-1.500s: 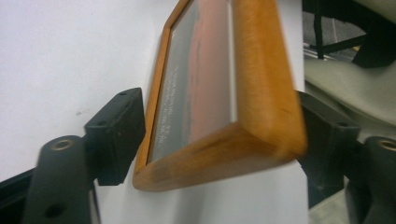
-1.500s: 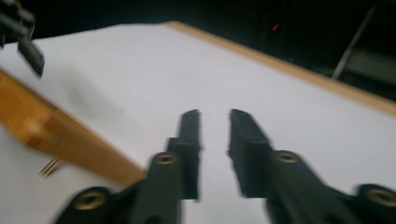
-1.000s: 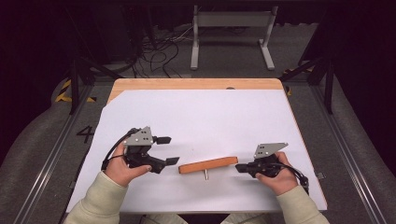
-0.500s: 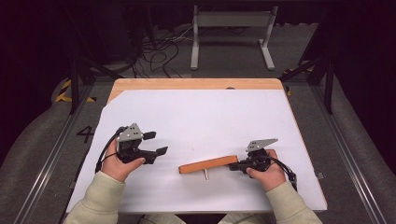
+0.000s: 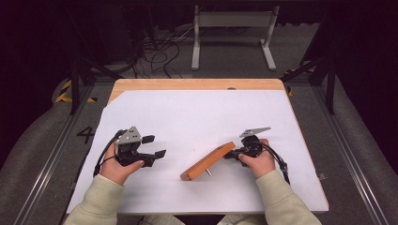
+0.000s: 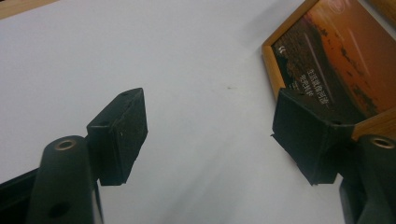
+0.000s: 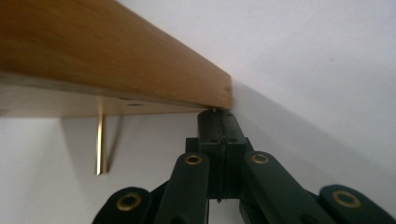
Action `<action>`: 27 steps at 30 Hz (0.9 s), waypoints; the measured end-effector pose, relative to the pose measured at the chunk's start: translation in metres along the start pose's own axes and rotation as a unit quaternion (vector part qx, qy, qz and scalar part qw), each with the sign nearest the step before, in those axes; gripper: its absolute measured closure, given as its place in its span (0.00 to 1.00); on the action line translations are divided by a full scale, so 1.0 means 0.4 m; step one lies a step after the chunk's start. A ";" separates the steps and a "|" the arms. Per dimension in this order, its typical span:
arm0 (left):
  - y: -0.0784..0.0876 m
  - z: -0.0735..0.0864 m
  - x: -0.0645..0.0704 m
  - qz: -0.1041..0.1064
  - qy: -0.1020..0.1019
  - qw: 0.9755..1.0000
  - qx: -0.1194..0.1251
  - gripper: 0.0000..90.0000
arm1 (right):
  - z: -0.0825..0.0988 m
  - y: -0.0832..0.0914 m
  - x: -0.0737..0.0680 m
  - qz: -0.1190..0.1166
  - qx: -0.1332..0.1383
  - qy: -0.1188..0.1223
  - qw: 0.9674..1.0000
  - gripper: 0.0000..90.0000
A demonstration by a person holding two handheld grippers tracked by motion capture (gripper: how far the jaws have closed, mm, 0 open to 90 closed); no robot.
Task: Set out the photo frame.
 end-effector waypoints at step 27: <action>-0.016 0.013 -0.007 0.005 0.006 1.000 -0.011 0.30 | -0.143 -0.115 -0.013 0.021 -0.024 -0.017 0.999 1.00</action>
Point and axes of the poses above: each handheld gripper's, and its own axes: y roughly backward along the jaws, z roughly out of its underside, x roughly to its right, the point moved 3 cm from there along -y, roughly forward along the jaws, and after that the axes turned 4 degrees about -y, right-handed, at the moved point
